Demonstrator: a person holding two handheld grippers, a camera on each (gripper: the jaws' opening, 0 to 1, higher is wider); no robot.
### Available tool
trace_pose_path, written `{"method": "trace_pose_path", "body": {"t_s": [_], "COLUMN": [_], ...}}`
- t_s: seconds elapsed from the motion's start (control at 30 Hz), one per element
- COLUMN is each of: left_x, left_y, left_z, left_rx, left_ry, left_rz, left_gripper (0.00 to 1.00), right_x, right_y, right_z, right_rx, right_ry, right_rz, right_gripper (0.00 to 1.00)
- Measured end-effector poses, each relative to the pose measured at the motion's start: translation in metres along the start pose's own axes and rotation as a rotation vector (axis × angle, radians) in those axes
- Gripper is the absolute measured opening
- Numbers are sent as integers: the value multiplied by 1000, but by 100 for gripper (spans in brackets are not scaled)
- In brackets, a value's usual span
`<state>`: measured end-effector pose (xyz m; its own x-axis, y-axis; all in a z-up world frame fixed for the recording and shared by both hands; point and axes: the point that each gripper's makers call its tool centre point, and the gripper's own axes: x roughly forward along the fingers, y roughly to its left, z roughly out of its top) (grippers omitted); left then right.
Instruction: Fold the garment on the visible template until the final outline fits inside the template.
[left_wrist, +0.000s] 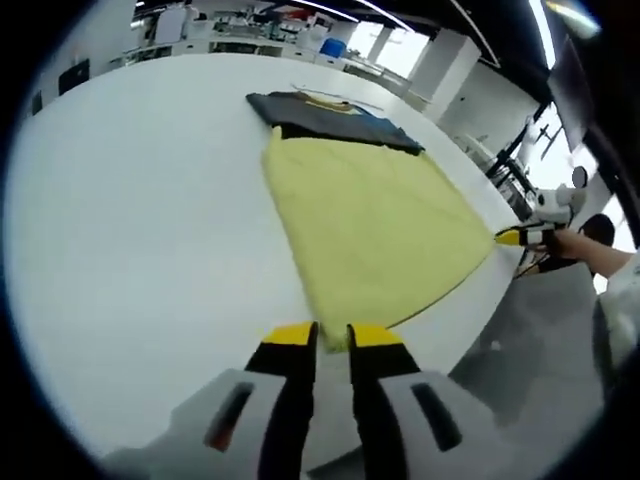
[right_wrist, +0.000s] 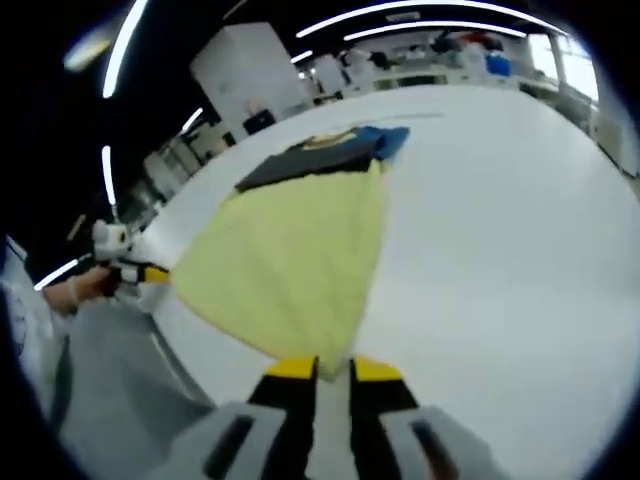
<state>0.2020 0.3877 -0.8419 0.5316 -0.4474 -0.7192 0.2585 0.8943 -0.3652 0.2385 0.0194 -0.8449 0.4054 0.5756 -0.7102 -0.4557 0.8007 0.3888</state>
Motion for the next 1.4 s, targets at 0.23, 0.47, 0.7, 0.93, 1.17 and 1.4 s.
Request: {"method": "trace_pose_path", "body": {"t_s": [0.23,0.47,0.7,0.93,1.17,1.4], "left_x": [2,-7,-25,-43,-63,-77], "left_y": [1,2,-4,-20,-36,-45], "left_z": [-4,-6,-14,-25,-30,-25], "left_rx": [-48,-87,-114,-164,-196,-205], "left_ry": [11,-2,11,16,17,46], "left_rz": [-20,-27,-70,-95,-108,-124], "left_gripper": [0,0,0,0,0,0], "right_x": [-1,-14,-33,-49,-68,-76], "right_y": [0,13,33,41,55,56], "right_z": [-1,-1,-19,-35,-41,-35], "right_rx": [27,49,105,165,203,214], "right_ry": [13,22,71,98,116,135], "right_rz": [5,57,119,133,153,175], "right_gripper": [0,0,0,0,0,0]}}
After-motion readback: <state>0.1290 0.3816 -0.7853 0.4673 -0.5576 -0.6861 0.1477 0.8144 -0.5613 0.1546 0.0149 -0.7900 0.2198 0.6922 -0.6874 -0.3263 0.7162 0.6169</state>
